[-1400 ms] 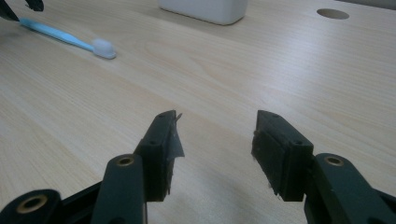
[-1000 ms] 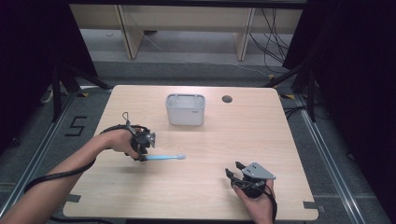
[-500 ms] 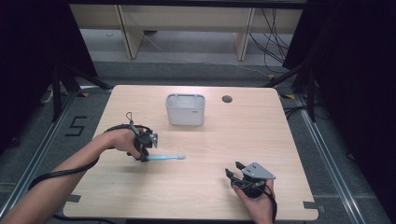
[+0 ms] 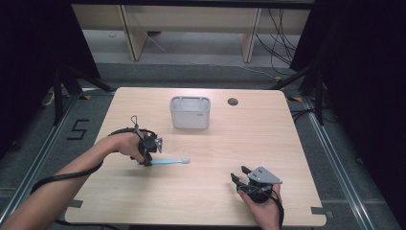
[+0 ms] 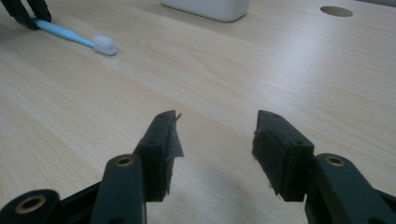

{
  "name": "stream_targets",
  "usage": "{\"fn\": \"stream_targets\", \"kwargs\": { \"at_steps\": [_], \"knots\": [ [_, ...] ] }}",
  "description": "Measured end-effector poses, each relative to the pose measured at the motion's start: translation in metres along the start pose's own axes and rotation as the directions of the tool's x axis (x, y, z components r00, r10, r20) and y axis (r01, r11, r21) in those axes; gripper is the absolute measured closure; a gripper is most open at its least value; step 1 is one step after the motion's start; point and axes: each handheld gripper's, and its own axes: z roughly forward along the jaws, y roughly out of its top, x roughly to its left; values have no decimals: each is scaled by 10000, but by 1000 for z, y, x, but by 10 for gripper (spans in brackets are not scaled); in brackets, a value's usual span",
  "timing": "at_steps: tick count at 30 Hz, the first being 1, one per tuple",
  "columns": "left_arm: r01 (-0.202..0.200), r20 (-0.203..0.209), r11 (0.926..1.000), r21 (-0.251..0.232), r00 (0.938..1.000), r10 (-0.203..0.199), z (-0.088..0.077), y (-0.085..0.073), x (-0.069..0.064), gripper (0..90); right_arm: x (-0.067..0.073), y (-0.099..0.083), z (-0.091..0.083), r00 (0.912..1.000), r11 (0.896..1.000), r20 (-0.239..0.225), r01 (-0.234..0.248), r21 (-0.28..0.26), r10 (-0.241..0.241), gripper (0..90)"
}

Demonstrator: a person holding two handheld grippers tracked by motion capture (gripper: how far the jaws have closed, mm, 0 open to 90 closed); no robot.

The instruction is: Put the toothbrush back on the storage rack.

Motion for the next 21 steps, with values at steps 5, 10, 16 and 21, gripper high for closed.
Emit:
{"fn": "stream_targets", "kwargs": {
  "at_steps": [5, 10, 16, 21],
  "knots": [
    [72, -61, 10000, 44, 10000, -72, 0, 1, 1, 747, 0, 0, 0, 10000, 10000, -10, -2, 8, 2, 495],
    [51, -144, 9999, 102, 9999, -49, 0, 2, 0, 763, 0, 0, -1, 10000, 9999, 34, 20, 102, -20, 495],
    [67, -188, 9999, 94, 9998, -65, 0, 2, -1, 775, 0, 0, -1, 10000, 9999, -12, 19, 108, -19, 495],
    [77, -380, 9998, 177, 9993, -70, 0, 4, -4, 783, -1, 0, -1, 9998, 9999, 103, 143, 28, -143, 496]
  ]
}}
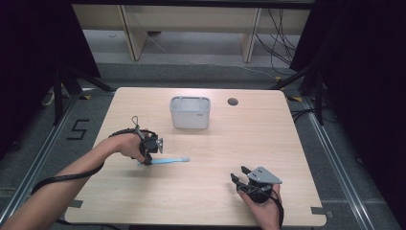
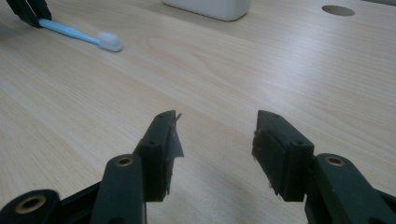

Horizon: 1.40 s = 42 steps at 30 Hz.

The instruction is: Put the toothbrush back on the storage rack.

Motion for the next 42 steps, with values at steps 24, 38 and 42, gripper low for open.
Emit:
{"fn": "stream_targets", "kwargs": {
  "at_steps": [24, 38, 42],
  "knots": [
    [-147, -800, 9911, -1325, 9968, 41, -19, -4, -6, 786, 0, 0, 1, 9998, 9999, -143, -115, 52, 115, 496],
    [45, -1486, 9457, -3250, 9873, -558, -29, -12, -12, 786, 0, 0, 0, 9998, 10000, 174, 79, 24, -80, 495],
    [400, -1638, 9021, -4296, 9790, -1214, -30, -14, -14, 786, 0, 0, -1, 9996, 9999, 238, 132, -21, -132, 495]
  ]
}}
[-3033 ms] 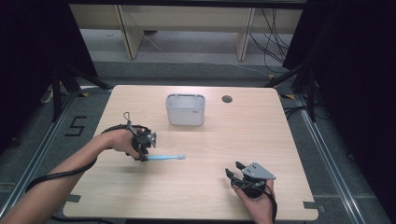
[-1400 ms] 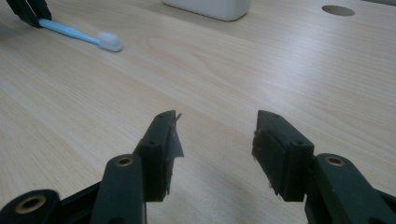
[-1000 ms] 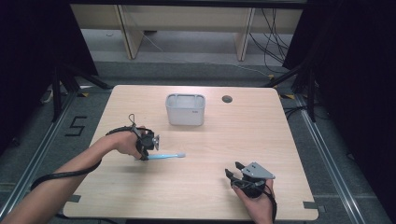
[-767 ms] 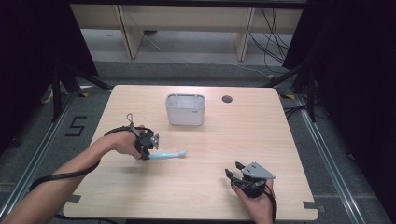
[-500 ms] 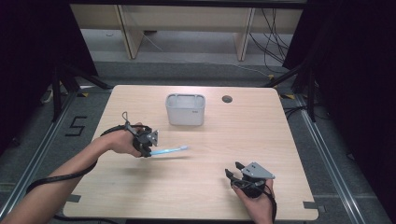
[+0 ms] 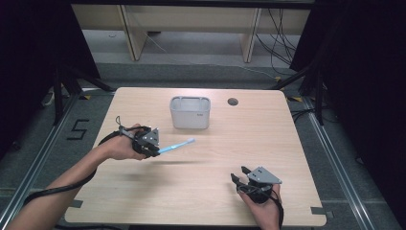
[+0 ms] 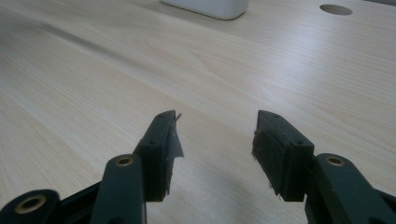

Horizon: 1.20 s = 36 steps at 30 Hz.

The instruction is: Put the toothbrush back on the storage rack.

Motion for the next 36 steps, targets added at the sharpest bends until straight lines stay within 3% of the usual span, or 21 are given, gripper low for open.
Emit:
{"fn": "stream_targets", "kwargs": {
  "at_steps": [3, 5, 12, 15, 16, 19, 20, 22, 23, 24, 25, 26, 28, 29, 30, 31, 33, 34, 36],
  "knots": [
    [113, -173, 9986, -518, 9998, -122, -4, -1, -1, 787, 0, 0, 0, 10000, 10000, -64, -70, 49, 70, 495],
    [193, -77, 9975, -683, 9998, -199, -5, -1, -1, 787, 0, 0, 0, 10000, 10000, -53, -45, 39, 45, 495],
    [350, -360, 9867, -1589, 9985, -412, -10, -2, -6, 787, 0, 0, 0, 10000, 10000, -48, 8, -12, -8, 495],
    [940, -380, 9658, -2417, 9936, -1062, -10, -3, -11, 787, 0, 0, 0, 10000, 10000, 4, 88, -4, -88, 495],
    [835, -466, 9666, -2423, 9941, -976, -11, -4, -10, 787, 0, 0, 0, 10000, 10000, -7, 72, -9, -72, 495],
    [1233, -590, 9506, -2849, 9876, -1458, -10, -5, -15, 786, 0, 0, 0, 10000, 10000, 12, 81, -12, -81, 496],
    [1232, -676, 9493, -2893, 9866, -1486, -10, -6, -16, 786, 2, 0, 0, 9999, 9999, 2, -102, 20, 102, 496],
    [1604, -632, 9271, -3387, 9793, -1925, -9, -8, -20, 786, 0, 0, 0, 9999, 9999, 21, 120, 15, -120, 495],
    [1595, -652, 9239, -3477, 9789, -1936, -9, -9, -20, 786, 0, 0, 0, 9999, 9999, 30, 103, 36, -103, 496],
    [1551, -732, 9258, -3447, 9788, -1912, -10, -10, -21, 787, 1, 0, 0, 9999, 9999, 45, 107, 41, -108, 496],
    [1710, -679, 9176, -3589, 9757, -2083, -9, -11, -22, 787, 0, 0, 0, 9999, 9999, 48, 99, 55, -100, 496],
    [1672, -721, 9161, -3644, 9757, -2068, -10, -12, -22, 787, 0, 0, 0, 9999, 9999, 48, 99, 55, -100, 496],
    [2020, -709, 9007, -3847, 9664, -2470, -10, -13, -25, 786, 1, 0, 0, 10000, 10000, -15, 50, 70, -50, 496],
    [2096, -731, 8895, -4061, 9628, -2602, -9, -14, -26, 787, 1, 0, 0, 10000, 10000, 3, 35, 63, -35, 496],
    [2147, -759, 8867, -4094, 9605, -2676, -9, -14, -26, 786, 1, 0, 0, 10000, 10000, 4, 32, 48, -32, 496],
    [2307, -680, 8750, -4256, 9561, -2851, -9, -15, -28, 787, 1, 0, 0, 10000, 10000, 7, 32, 48, -32, 496],
    [2447, -772, 8611, -4456, 9479, -3092, -9, -16, -31, 787, 1, 0, 0, 10000, 10000, 5, 34, 56, -34, 496],
    [2441, -835, 8585, -4510, 9461, -3129, -9, -16, -31, 787, 1, 0, 0, 10000, 10000, 9, 29, 66, -29, 497],
    [2628, -861, 8412, -4725, 9362, -3409, -9, -17, -34, 787, 1, 0, 0, 10000, 10000, 8, 41, 59, -41, 497]
  ]
}}
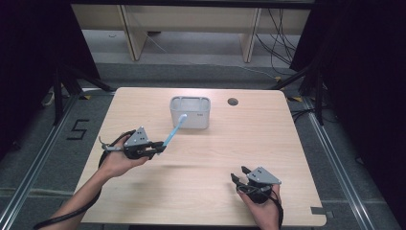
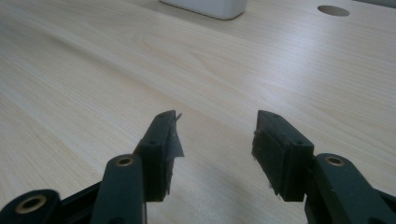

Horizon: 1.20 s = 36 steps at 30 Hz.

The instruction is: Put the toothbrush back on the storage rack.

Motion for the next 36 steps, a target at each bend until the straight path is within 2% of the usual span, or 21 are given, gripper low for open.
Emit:
{"fn": "stream_targets", "kwargs": {
  "at_steps": [1, 3, 5, 6, 7, 8, 9, 11, 12, 18, 20, 22, 24, 25, 30, 32, 33, 35, 36],
  "knots": [
    [83, -39, 9998, -179, 10000, -83, 0, 0, -1, 787, 0, 0, 0, 10000, 10000, -1, -2, 0, 2, 496],
    [456, -189, 9987, -223, 9988, -460, -2, -1, -5, 787, 0, 0, 0, 9999, 10000, 72, 79, -20, -79, 496],
    [941, -246, 9949, -357, 9952, -950, -2, -2, -9, 787, 0, 0, 0, 10000, 10000, 14, -70, 10, 70, 496],
    [841, -219, 9951, -516, 9961, -853, -2, -2, -9, 787, 0, 0, 0, 10000, 10000, 23, -68, 10, 68, 496],
    [966, -228, 9935, -609, 9949, -982, -2, -2, -11, 787, 0, 0, 0, 10000, 10000, 15, -77, 5, 77, 496],
    [820, -376, 9940, -724, 9957, -849, -2, -2, -12, 787, 0, 0, 0, 10000, 10000, 19, -62, 7, 62, 496],
    [924, -423, 9920, -859, 9945, -963, -2, -2, -14, 787, -1, 0, 0, 9999, 9999, 101, 111, -43, -110, 496],
    [1009, -346, 9896, -1030, 9939, -1049, -1, -3, -16, 787, 0, 0, 0, 9999, 9999, 121, 105, -99, -104, 496],
    [1070, -470, 9885, -1070, 9925, -1125, -1, -2, -18, 787, 0, 0, 0, 9999, 9999, 122, 113, -98, -112, 496],
    [1410, -554, 9798, -1421, 9871, -1501, 1, -2, -25, 787, 0, 0, 0, 10000, 10000, 62, 64, -64, -64, 497],
    [1384, -655, 9790, -1497, 9866, -1495, 2, -3, -27, 787, 0, 0, 0, 10000, 9999, 63, 73, -73, -72, 497],
    [1469, -689, 9755, -1635, 9847, -1599, 3, -3, -31, 786, 0, 0, 0, 10000, 10000, 58, 64, -76, -64, 497],
    [1439, -597, 9717, -1873, 9857, -1575, 6, -2, -33, 787, 0, 0, 0, 9998, 9998, 134, 141, -119, -139, 497],
    [1434, -718, 9727, -1826, 9847, -1587, 5, -2, -35, 787, 0, 0, 0, 9998, 9998, 130, 137, -120, -136, 497],
    [1517, -792, 9656, -2112, 9820, -1716, 7, 0, -42, 787, 0, 0, -1, 9998, 9998, 130, 149, -117, -147, 497],
    [1516, -789, 9653, -2125, 9820, -1716, 8, 1, -44, 787, 0, 0, 0, 9998, 9999, 119, 138, -104, -137, 497],
    [1552, -786, 9636, -2176, 9813, -1758, 8, 0, -45, 787, 2, -1, 0, 9999, 10000, 73, -69, -60, 70, 496],
    [1583, -807, 9625, -2201, 9804, -1797, 9, 0, -46, 787, 2, -1, 0, 9999, 10000, 62, -82, -40, 82, 496],
    [1644, -868, 9597, -2277, 9783, -1882, 9, -1, -47, 787, 2, -1, 0, 9999, 9999, 72, -99, -37, 99, 496]
  ]
}}
